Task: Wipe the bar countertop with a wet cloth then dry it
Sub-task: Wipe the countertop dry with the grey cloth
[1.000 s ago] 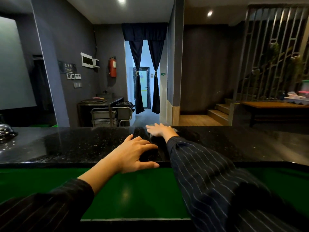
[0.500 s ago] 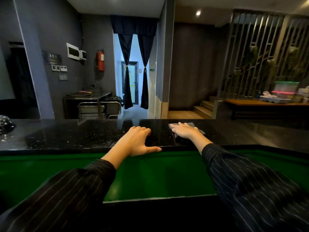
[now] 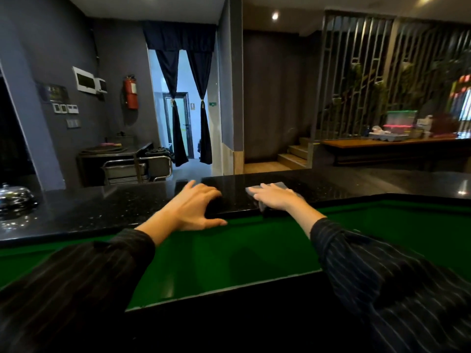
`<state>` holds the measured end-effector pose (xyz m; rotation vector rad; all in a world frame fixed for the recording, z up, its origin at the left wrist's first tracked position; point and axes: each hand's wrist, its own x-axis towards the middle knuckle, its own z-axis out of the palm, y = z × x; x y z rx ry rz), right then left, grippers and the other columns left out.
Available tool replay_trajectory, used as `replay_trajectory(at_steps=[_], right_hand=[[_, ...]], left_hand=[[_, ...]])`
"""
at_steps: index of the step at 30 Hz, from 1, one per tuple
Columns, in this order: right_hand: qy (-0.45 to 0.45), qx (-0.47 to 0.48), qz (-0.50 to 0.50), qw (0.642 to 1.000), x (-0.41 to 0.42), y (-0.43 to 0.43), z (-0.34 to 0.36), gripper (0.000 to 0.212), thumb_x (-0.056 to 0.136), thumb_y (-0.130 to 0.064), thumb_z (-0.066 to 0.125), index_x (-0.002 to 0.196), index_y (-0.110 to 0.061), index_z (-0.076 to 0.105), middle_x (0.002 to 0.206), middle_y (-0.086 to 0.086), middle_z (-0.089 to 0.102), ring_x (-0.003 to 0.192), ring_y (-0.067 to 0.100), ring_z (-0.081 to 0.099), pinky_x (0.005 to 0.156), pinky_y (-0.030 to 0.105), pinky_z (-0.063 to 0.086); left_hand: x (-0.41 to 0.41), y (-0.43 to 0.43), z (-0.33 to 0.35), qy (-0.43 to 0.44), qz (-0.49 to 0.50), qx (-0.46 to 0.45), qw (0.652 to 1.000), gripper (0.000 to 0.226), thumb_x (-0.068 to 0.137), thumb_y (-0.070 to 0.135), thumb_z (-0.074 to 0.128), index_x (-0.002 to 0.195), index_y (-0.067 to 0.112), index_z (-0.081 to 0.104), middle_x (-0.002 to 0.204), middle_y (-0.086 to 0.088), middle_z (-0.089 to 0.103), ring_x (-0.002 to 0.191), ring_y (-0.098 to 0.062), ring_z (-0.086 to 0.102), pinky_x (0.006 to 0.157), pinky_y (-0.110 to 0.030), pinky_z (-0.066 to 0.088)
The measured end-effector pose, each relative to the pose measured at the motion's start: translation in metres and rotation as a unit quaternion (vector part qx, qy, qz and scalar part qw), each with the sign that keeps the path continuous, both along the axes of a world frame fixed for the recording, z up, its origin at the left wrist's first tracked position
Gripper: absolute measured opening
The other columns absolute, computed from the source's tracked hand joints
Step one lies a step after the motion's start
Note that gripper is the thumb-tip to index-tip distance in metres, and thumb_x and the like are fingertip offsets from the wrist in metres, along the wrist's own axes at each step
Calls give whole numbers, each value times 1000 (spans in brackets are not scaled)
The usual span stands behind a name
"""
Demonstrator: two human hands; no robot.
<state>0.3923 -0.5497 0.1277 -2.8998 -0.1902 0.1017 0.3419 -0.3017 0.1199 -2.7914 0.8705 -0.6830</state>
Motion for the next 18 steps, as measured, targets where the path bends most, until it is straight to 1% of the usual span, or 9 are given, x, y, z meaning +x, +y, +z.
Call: replay_trajectory(at_steps=[2,4,6,8,10,12,14,16,18], right_hand=[[2,2,-36,999,0,4,1,58,99,-48,24,154,-30,16,164,-3,7,151,22,5,120,51,3],[4,-7,-65,998,-2,20,3,52,102,-39,24,153,-33,17,164,0,6,151,25,3,120,53,3],[-7,-30,-92,995,-2,42,1,54,99,-36,30,152,-37,21,163,5,9,150,30,5,116,57,7],[-14,-38,-89,995,-1,70,0,55,96,-36,34,150,-38,24,162,8,14,148,33,10,113,59,11],[-18,-44,-36,998,-6,106,-1,55,95,-36,33,149,-37,26,161,8,15,147,34,12,113,60,13],[-34,-48,23,998,-14,145,-3,53,95,-37,30,148,-36,28,161,8,17,146,34,15,113,61,13],[-44,-54,84,994,-25,176,-6,52,94,-38,32,147,-37,29,160,9,19,146,34,16,112,63,14],[-48,-66,145,986,-37,187,-7,55,95,-35,38,148,-42,23,161,9,18,147,34,14,112,65,13],[-46,-71,184,979,-42,178,-5,58,96,-36,35,149,-46,16,161,8,17,148,32,15,113,65,14]], left_hand=[[-6,54,1,-19,36,-7,999,96,67,88,31,133,20,49,137,0,52,126,-20,46,109,-49,29],[-12,91,-4,-20,67,-38,997,96,68,89,31,133,21,49,136,-1,53,125,-22,46,107,-49,32],[-14,104,-11,-10,65,-62,996,91,71,87,32,132,22,49,133,-2,55,122,-22,47,105,-46,35],[-11,103,-15,1,53,-72,996,87,73,85,33,132,23,48,131,-1,55,122,-20,46,105,-48,35],[-11,101,-13,6,64,-69,996,86,73,85,32,131,23,49,129,-1,55,120,-21,45,104,-50,35],[-12,102,-13,8,79,-62,995,88,72,87,28,126,23,53,124,0,57,116,-20,46,101,-47,37],[-14,103,-13,26,85,-63,994,89,70,89,24,122,24,56,120,1,60,110,-20,48,98,-45,40],[-18,102,-12,48,78,-80,993,90,68,90,24,121,25,56,112,-1,63,101,-19,50,92,-41,43],[-21,102,-10,67,77,-112,988,87,67,88,31,118,23,58,107,-1,64,94,-15,49,87,-35,43]])
